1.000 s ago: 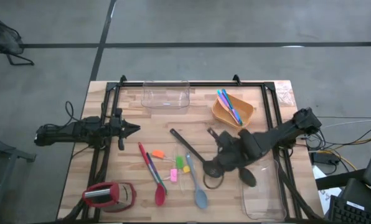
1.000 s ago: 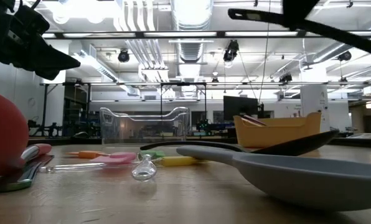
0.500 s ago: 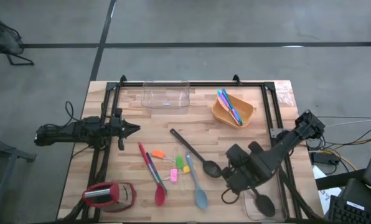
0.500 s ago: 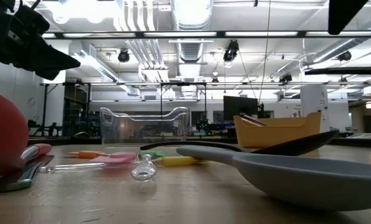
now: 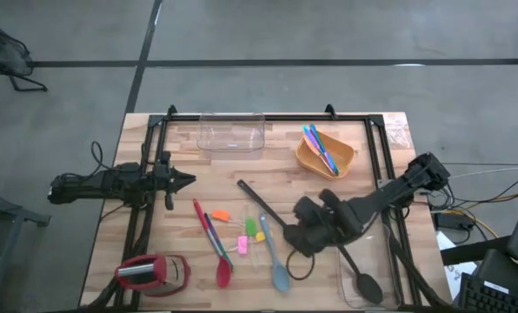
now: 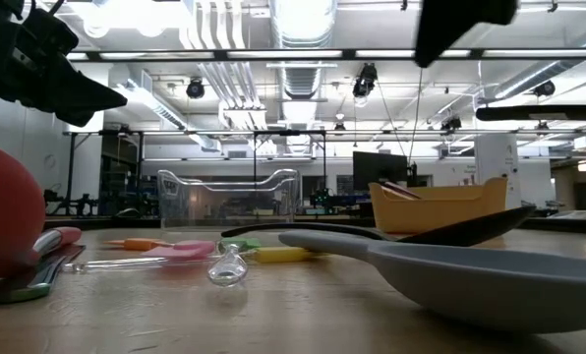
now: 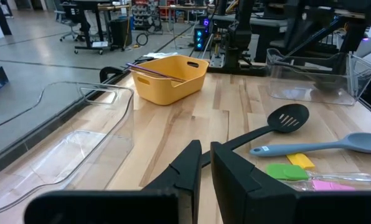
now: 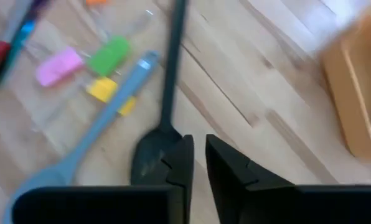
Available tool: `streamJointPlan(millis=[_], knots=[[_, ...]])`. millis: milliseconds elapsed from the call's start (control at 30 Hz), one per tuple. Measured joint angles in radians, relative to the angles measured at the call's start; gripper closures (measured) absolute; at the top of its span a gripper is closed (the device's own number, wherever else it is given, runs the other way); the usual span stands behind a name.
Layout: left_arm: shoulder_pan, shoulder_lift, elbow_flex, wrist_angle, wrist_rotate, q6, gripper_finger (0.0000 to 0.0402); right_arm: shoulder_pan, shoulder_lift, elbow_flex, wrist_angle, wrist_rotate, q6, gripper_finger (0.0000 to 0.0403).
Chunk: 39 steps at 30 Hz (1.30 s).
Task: Pick & Place Kitchen Items
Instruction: Put the black serving spoon into the bottom transparent bin
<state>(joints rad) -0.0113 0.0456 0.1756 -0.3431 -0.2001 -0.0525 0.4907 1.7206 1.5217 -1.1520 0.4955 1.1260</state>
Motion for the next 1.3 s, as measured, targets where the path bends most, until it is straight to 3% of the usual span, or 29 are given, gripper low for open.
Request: streamJointPlan(millis=[267,567,700,867,1167,1300], knots=[[0.0,0.0,0.0,0.0,0.0,0.0,0.0358,-0.101,0.0,-0.042,0.209,-0.002,-0.239,0.0278],[0.0,0.0,0.0,0.0,0.0,0.0,0.0358,-0.195,0.0,-0.219,0.591,-0.05,-0.432,0.0214],[0.0,0.0,0.0,0.0,0.0,0.0,0.0358,-0.217,0.012,-0.281,0.693,-0.091,-0.454,0.0208],[0.0,0.0,0.0,-0.001,0.0,0.0,0.0358,-0.239,0.064,-0.284,0.69,-0.123,-0.453,0.0211],[0.0,0.0,0.0,-0.004,0.0,0.0,0.0358,-0.264,0.186,-0.165,0.68,-0.184,-0.513,0.0235],[0.0,0.0,0.0,-0.004,0.0,0.0,0.0358,-0.284,0.236,-0.087,0.575,-0.19,-0.521,0.0245]])
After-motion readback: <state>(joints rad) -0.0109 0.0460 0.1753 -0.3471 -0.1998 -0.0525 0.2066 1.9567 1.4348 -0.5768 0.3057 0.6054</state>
